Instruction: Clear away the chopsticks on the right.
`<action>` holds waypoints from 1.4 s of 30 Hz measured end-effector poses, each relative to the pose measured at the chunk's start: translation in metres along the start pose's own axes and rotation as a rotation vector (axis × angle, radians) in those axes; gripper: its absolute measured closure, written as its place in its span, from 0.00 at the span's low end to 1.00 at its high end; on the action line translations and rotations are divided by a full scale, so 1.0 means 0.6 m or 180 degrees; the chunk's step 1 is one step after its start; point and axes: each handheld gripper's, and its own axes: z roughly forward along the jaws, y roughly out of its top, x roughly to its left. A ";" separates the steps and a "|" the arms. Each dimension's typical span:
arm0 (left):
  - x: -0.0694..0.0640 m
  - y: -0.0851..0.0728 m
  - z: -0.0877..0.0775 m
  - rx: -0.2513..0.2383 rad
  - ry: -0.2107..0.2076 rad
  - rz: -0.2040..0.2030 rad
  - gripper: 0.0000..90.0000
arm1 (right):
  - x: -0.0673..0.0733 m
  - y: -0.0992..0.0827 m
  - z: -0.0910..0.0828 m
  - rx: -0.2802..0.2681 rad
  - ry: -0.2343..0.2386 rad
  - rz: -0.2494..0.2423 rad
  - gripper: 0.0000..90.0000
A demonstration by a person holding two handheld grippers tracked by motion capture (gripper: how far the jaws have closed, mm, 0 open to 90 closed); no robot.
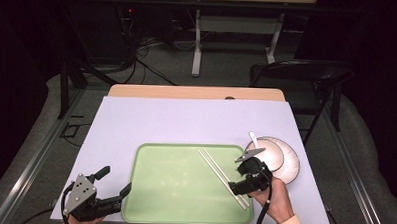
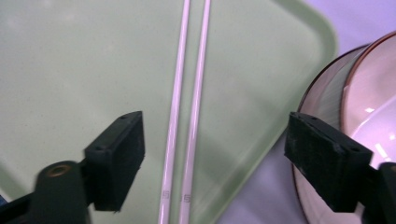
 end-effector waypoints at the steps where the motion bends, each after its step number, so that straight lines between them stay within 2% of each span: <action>1: 0.000 0.000 0.000 -0.0001 0.0001 -0.0005 0.17 | -0.002 -0.002 -0.006 -0.0087 -0.0003 -0.0073 0.18; 5: 0.000 0.000 0.001 0.0003 0.0007 -0.0011 0.17 | -0.004 -0.009 -0.022 -0.0353 0.0039 -0.0211 0.13; 6: 0.000 0.000 0.001 0.0006 0.0007 -0.0013 0.17 | -0.005 -0.014 -0.031 -0.0483 0.0068 -0.0283 0.11; 8: 0.000 0.000 0.001 0.0007 0.0010 -0.0016 0.17 | -0.004 -0.015 -0.034 -0.0500 0.0068 -0.0302 0.09; 9: 0.000 0.000 0.001 0.0010 0.0008 -0.0018 0.17 | -0.005 -0.018 -0.040 -0.0568 0.0045 -0.0368 0.08; 12: 0.001 0.000 0.002 0.0029 0.0005 -0.0017 0.17 | -0.007 -0.025 -0.053 -0.0675 0.0031 -0.0416 0.06; 14: 0.001 0.000 0.001 0.0026 0.0008 -0.0021 0.17 | -0.008 -0.027 -0.057 -0.0680 0.0028 -0.0417 0.04; 18: 0.001 0.000 0.002 0.0027 0.0016 -0.0029 0.17 | -0.013 -0.038 -0.070 -0.0814 -0.0031 -0.0413 0.02; 22: 0.001 0.000 0.002 0.0027 0.0009 -0.0030 0.17 | -0.020 -0.060 -0.084 -0.0975 -0.0119 -0.0366 0.00; 29: 0.001 0.000 0.002 0.0031 0.0012 -0.0028 0.17 | -0.025 -0.087 -0.095 -0.1105 -0.0198 -0.0352 0.00; 36: 0.001 0.000 0.002 0.0034 0.0014 -0.0029 0.17 | -0.028 -0.113 -0.108 -0.1260 -0.0331 -0.0390 0.00; 38: 0.001 0.000 0.002 0.0032 0.0015 -0.0030 0.17 | -0.028 -0.121 -0.112 -0.1327 -0.0392 -0.0397 0.00; 40: 0.001 0.000 0.002 0.0030 0.0015 -0.0031 0.17 | -0.027 -0.131 -0.118 -0.1472 -0.0532 -0.0400 0.00; 42: 0.002 0.000 0.001 0.0038 0.0015 -0.0023 0.17 | -0.029 -0.138 -0.120 -0.1483 -0.0518 -0.0390 0.00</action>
